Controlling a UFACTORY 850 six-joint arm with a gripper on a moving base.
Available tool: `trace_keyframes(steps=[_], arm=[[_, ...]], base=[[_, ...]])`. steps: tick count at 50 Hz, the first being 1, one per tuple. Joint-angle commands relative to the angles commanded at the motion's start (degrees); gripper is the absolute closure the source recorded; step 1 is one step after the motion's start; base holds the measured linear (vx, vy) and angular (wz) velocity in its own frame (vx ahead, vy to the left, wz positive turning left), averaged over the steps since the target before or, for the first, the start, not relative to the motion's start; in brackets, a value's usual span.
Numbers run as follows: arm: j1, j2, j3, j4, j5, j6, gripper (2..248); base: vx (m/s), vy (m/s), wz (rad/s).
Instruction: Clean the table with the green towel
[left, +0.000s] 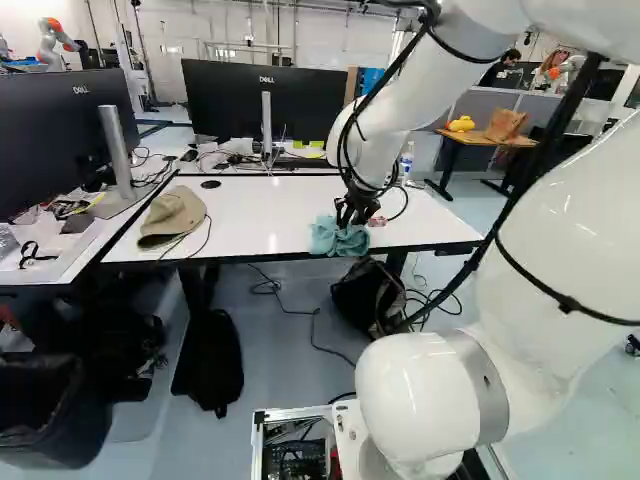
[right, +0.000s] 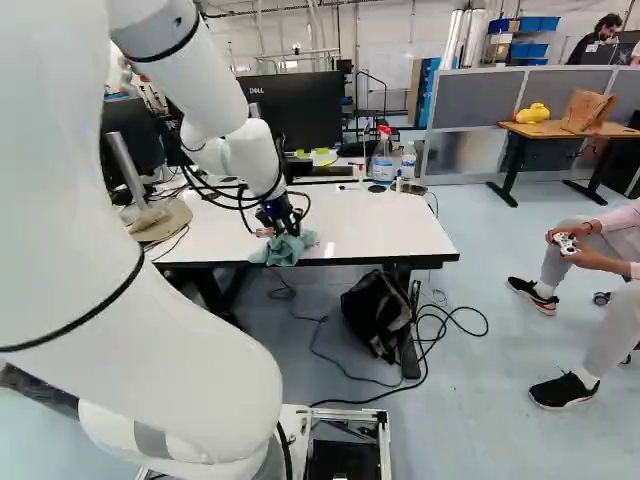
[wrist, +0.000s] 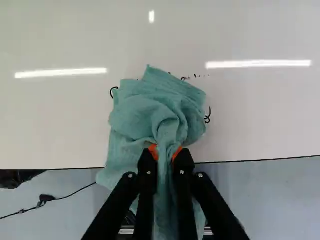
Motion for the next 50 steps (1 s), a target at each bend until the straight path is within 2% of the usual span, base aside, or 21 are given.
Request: trace_keyframes(steps=[6,23,50], arm=[[-0.28,-1.88,-0.78,0.0,0.0,0.0,204],[-0.8,-2.35,-1.26,0.0,0.0,0.0,204],[-6.76,-5.02,-4.03,0.0,0.0,0.0,204]], base=[[0.0,0.0,0.0],[0.0,0.0,0.0],[0.0,0.0,0.0]])
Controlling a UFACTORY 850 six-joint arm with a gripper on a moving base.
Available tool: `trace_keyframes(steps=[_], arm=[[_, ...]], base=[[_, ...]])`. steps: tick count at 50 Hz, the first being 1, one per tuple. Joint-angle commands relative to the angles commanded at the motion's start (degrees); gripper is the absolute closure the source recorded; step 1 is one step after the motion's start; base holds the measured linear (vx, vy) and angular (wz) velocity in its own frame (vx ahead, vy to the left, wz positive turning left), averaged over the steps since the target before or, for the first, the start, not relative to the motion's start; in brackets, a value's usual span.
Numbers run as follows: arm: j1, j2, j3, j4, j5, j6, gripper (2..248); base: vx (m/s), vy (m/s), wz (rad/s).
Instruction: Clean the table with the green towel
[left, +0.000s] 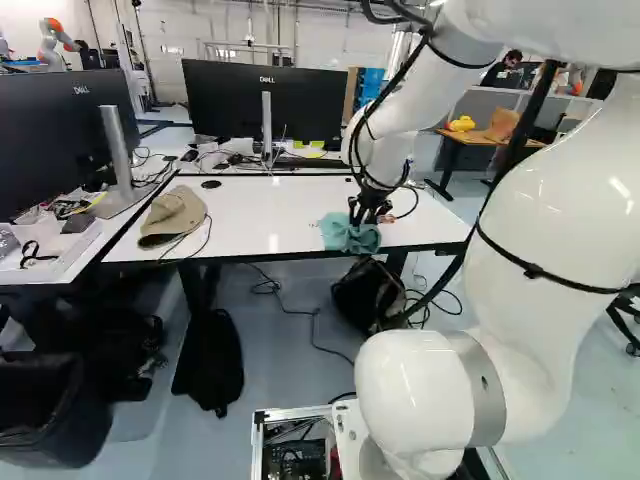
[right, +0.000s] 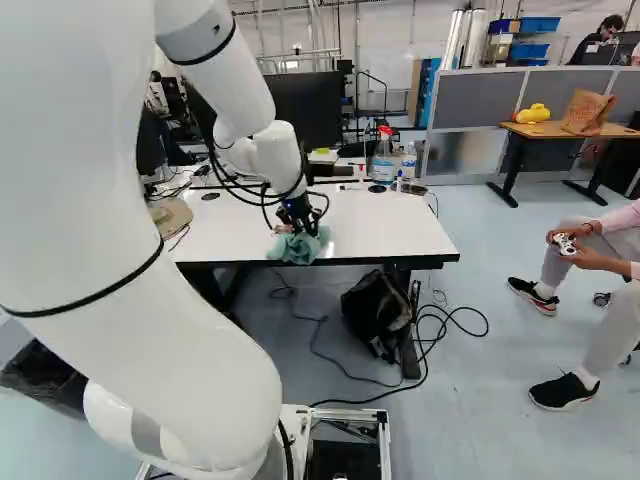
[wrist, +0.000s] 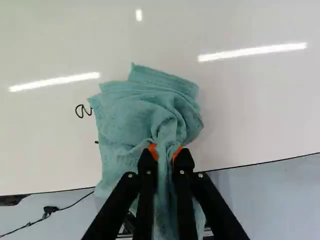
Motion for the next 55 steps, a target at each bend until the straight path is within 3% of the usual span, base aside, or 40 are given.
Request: trace_keyframes(steps=[22,55], arm=[[-2.63,-5.5,-6.02,0.0,0.0,0.0,204],[-1.85,-13.82,-15.85,0.0,0.0,0.0,204]], base=[[0.0,0.0,0.0],[0.0,0.0,0.0]])
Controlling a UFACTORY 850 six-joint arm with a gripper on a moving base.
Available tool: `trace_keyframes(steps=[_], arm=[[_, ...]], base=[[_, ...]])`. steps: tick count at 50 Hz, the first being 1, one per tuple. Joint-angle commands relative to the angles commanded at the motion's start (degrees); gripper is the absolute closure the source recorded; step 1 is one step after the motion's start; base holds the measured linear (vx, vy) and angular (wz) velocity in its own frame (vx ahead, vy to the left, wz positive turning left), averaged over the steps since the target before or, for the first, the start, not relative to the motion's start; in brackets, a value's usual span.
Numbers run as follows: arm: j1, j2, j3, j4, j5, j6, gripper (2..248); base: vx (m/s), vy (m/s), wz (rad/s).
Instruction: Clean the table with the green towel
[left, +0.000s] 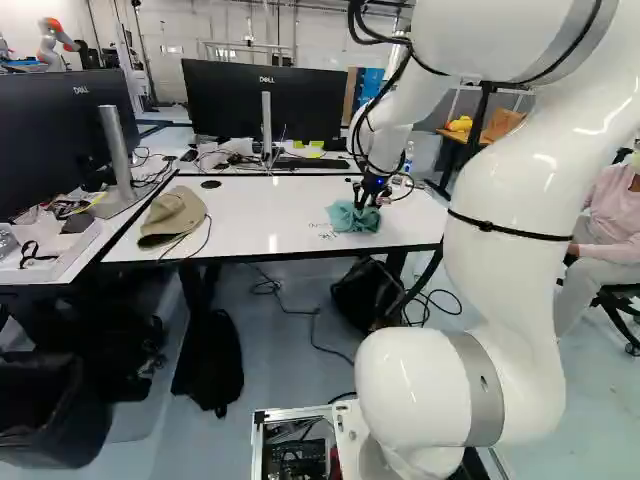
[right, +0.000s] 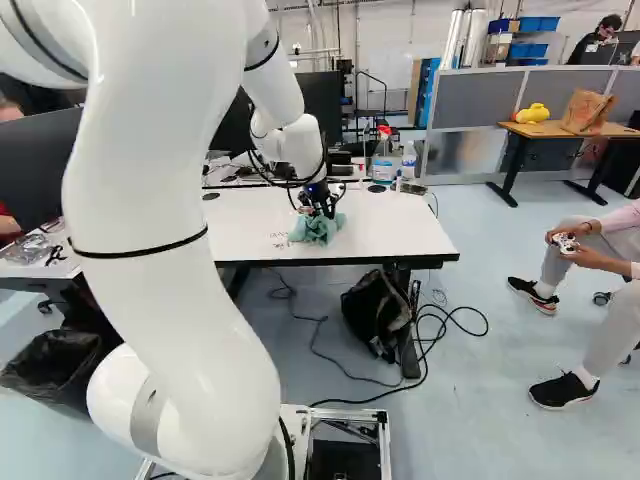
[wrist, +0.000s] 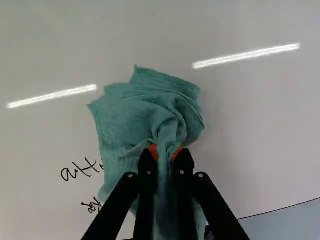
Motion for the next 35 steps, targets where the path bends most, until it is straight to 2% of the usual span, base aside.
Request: trace_keyframes(steps=[18,35], arm=[[2.72,-2.67,-3.33,0.0,0.0,0.0,204],[5.93,-2.2,-2.75,0.0,0.0,0.0,204]], base=[[0.0,0.0,0.0],[0.0,0.0,0.0]])
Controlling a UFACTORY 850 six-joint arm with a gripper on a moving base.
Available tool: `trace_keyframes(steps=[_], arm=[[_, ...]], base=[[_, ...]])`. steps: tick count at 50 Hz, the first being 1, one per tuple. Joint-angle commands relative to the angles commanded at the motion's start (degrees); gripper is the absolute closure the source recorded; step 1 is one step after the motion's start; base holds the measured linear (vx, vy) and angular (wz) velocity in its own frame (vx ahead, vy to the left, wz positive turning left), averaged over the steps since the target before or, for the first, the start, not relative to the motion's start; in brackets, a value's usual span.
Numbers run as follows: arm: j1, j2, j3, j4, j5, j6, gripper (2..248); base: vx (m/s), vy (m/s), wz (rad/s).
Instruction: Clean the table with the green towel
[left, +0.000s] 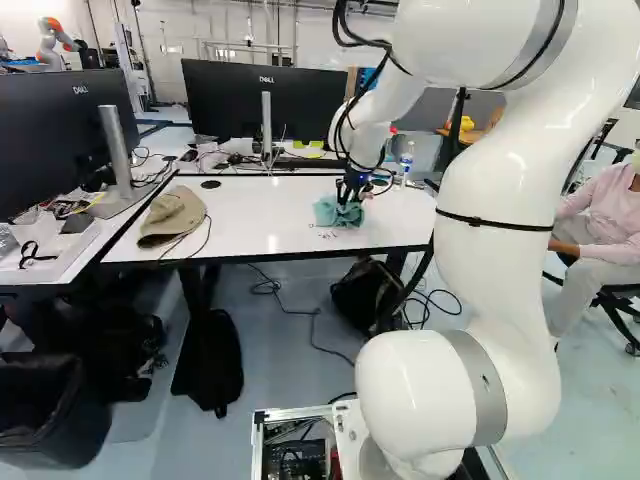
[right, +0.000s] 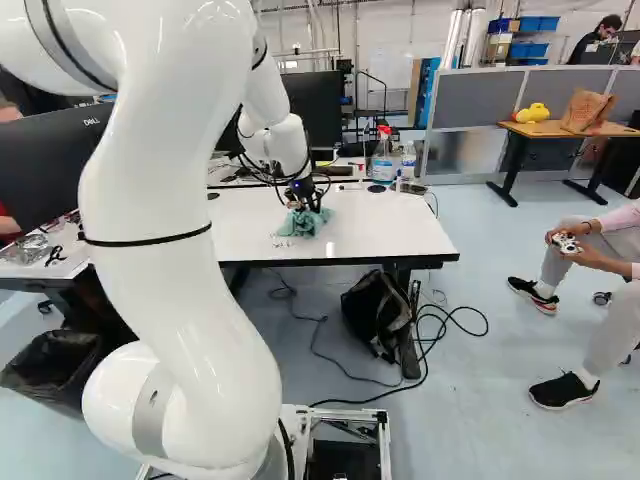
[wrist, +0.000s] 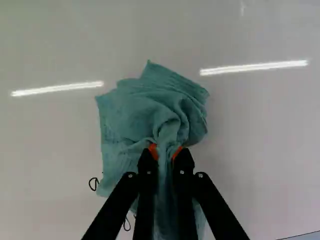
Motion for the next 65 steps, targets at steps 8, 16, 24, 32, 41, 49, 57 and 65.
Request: trace_keyframes(steps=[8,16,24,32,41,49,57,65], arm=[[1.38,1.07,1.34,0.0,0.0,0.0,204],[2.46,2.51,3.12,0.0,0.0,0.0,204],[3.45,4.22,5.21,0.0,0.0,0.0,204],[4.4,6.03,7.38,0.0,0.0,0.0,204],[5.51,8.11,9.83,0.0,0.0,0.0,204],[6.52,10.03,12.04,0.0,0.0,0.0,204],[7.56,12.0,14.25,0.0,0.0,0.0,204],[8.35,14.07,16.54,0.0,0.0,0.0,204]], base=[[0.0,0.0,0.0],[0.0,0.0,0.0],[0.0,0.0,0.0],[0.0,0.0,0.0],[0.0,0.0,0.0],[0.0,0.0,0.0],[0.0,0.0,0.0],[0.0,0.0,0.0]])
